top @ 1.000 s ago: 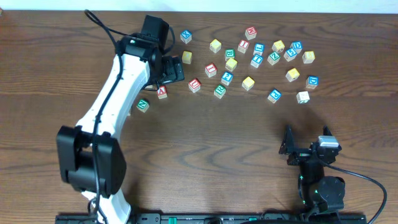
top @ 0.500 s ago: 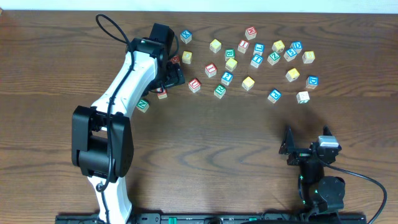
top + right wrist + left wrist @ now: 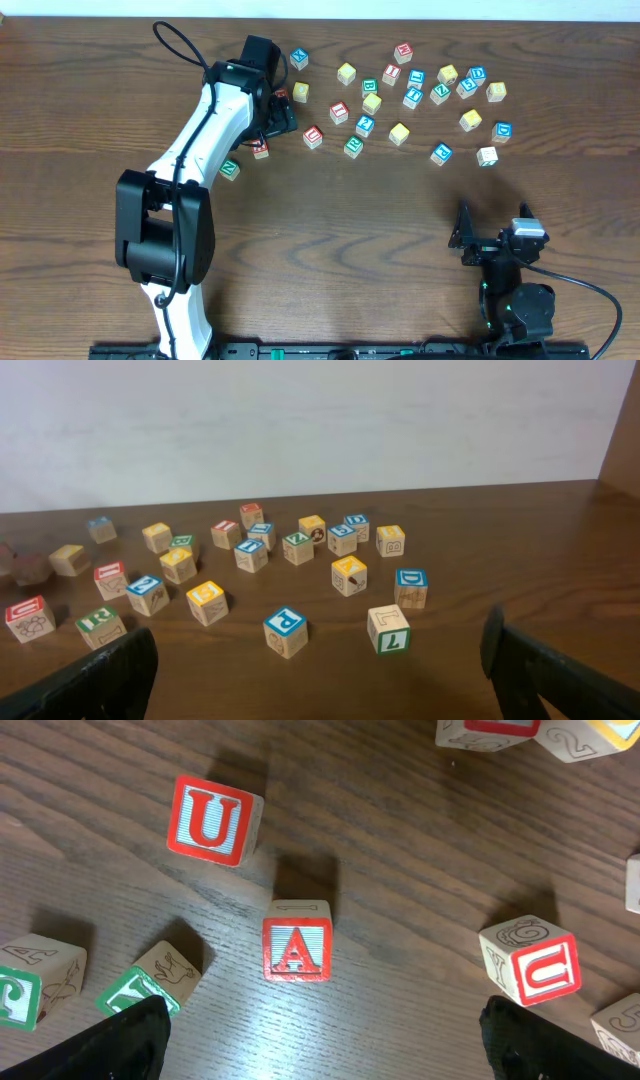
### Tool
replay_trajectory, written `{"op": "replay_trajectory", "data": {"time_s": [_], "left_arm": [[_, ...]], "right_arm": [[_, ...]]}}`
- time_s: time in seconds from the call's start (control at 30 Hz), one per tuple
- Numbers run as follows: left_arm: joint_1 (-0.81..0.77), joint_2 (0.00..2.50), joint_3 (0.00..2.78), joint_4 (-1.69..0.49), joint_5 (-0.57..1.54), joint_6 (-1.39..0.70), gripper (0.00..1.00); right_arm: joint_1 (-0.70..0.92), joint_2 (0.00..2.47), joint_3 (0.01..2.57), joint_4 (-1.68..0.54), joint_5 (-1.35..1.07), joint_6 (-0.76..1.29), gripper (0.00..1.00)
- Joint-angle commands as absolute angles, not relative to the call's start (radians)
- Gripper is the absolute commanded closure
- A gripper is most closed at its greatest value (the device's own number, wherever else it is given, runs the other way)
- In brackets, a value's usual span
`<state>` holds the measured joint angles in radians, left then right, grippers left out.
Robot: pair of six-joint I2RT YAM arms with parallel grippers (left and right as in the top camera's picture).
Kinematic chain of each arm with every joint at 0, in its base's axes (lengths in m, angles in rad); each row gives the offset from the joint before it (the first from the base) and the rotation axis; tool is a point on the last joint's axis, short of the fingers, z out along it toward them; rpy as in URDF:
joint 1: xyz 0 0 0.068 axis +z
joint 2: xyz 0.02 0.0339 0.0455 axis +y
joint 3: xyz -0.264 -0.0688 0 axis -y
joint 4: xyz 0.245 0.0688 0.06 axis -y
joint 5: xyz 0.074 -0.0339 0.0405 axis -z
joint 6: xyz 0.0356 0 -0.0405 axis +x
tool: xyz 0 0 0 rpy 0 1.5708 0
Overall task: Spell out AI2
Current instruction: 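Move the left gripper forward over the red-lettered A block, then lower the left gripper and close it on the red A block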
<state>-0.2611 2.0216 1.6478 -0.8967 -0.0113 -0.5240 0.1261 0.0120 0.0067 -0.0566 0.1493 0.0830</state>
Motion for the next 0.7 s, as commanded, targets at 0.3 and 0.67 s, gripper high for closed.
{"op": "replay_trajectory", "data": {"time_s": [0.3,0.67], "left_arm": [[-0.261,2.026,1.599,-0.890,-0.046,-0.529,0.02],[-0.262,2.027,1.509,-0.797,-0.037,-0.491,0.02]], "right_arm": [[0.116,0.007,0.006,-0.061,0.150,0.081,0.01],[0.116,0.007,0.006,-0.061,0.150,0.081,0.01]]}}
